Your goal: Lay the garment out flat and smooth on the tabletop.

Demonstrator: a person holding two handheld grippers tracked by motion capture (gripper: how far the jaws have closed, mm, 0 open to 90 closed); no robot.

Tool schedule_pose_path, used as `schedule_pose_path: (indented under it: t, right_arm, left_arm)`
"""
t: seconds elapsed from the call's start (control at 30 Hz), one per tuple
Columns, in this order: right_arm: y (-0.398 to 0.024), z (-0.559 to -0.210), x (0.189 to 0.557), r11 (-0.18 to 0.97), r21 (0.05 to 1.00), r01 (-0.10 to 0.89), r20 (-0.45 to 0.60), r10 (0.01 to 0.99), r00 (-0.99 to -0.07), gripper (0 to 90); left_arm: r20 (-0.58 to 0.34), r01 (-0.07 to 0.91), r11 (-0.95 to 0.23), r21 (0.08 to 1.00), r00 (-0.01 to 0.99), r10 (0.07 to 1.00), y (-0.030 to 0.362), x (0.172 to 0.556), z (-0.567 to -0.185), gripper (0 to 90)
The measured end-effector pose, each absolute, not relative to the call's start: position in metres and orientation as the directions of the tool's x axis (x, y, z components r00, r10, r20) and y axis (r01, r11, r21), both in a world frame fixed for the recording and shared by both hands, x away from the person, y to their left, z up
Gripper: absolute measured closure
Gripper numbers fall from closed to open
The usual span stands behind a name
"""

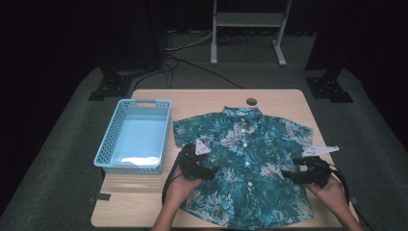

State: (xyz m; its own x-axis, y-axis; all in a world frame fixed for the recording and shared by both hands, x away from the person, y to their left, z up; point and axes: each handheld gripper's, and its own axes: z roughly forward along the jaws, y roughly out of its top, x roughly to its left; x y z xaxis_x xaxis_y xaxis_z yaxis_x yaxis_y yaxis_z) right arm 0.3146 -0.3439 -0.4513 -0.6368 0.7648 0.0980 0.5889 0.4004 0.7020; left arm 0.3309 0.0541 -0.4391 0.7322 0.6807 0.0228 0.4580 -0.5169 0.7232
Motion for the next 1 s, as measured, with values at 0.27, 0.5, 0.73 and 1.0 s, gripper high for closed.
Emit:
schedule_pose_path:
  t: [0.27,0.5,0.73,1.0]
  right_arm:
    - [-0.352,-0.451,0.299,0.406,0.712,0.573,0.084,0.761,-0.643,24.4]
    - [-0.361,-0.454,0.283,0.383,0.728,0.569,0.102,0.760,-0.641,24.4]
    - [-0.365,-0.459,0.266,0.372,0.734,0.568,0.113,0.758,-0.643,24.4]
    - [-0.370,-0.459,0.246,0.347,0.752,0.561,0.122,0.763,-0.635,24.4]
  left_arm:
    - [0.040,0.444,-0.519,0.730,0.731,0.682,0.064,0.317,-0.439,15.0]
    - [-0.019,0.456,-0.458,0.763,0.724,0.690,0.074,0.303,-0.437,15.0]
    - [0.011,0.442,-0.459,0.771,0.712,0.702,0.082,0.289,-0.436,15.0]
    - [-0.012,0.442,-0.410,0.798,0.691,0.723,0.097,0.270,-0.437,15.0]
